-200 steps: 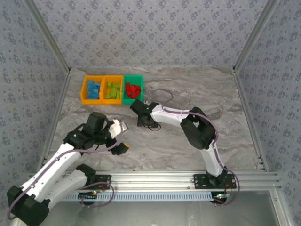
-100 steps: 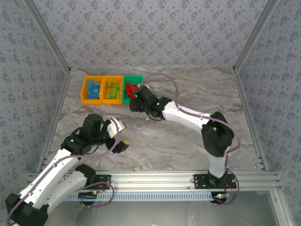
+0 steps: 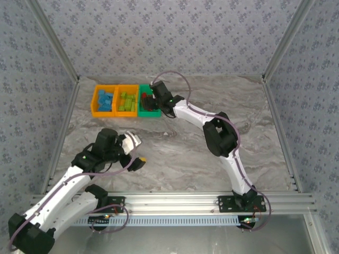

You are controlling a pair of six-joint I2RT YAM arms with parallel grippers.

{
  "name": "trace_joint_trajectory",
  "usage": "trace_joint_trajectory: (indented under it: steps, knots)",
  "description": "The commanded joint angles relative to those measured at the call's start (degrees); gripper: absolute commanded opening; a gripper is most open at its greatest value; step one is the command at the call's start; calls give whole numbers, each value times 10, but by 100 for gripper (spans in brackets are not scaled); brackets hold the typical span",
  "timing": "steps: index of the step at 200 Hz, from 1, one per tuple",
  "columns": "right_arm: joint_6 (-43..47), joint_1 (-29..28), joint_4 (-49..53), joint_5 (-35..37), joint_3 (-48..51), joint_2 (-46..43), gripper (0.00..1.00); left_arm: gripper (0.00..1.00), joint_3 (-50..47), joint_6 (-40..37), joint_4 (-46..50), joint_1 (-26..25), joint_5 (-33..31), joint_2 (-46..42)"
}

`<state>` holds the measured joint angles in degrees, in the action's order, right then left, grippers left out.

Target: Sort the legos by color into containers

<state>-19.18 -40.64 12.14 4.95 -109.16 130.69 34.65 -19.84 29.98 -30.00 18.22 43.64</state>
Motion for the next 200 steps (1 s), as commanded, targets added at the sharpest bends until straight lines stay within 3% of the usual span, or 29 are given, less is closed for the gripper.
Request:
trace_joint_trajectory:
  steps: [1,38,64,101,136,162,177,184,200]
  knots:
    - [20,-8,17,15,-20,-21,87,99,10,8,-5,2,9,0]
    - [28,-6,21,14,30,-84,88,99,12,14,-5,3,9,0]
    - [60,-9,-4,29,162,-211,90,99,40,78,4,2,-3,-8]
    - [83,22,-71,64,430,-445,100,99,30,251,-79,2,-109,-27]
    - [124,109,-121,120,631,-620,100,99,-42,274,-179,4,-318,-33]
    - [126,202,-133,227,702,-651,100,99,-113,257,-290,34,-426,-32]
    - [156,257,-182,192,746,-641,100,99,-156,257,-370,87,-428,-22]
    - [173,274,-214,175,761,-626,100,99,-150,270,-358,112,-427,-17]
    - [204,304,-254,150,769,-562,100,99,-167,219,-427,147,-410,10]
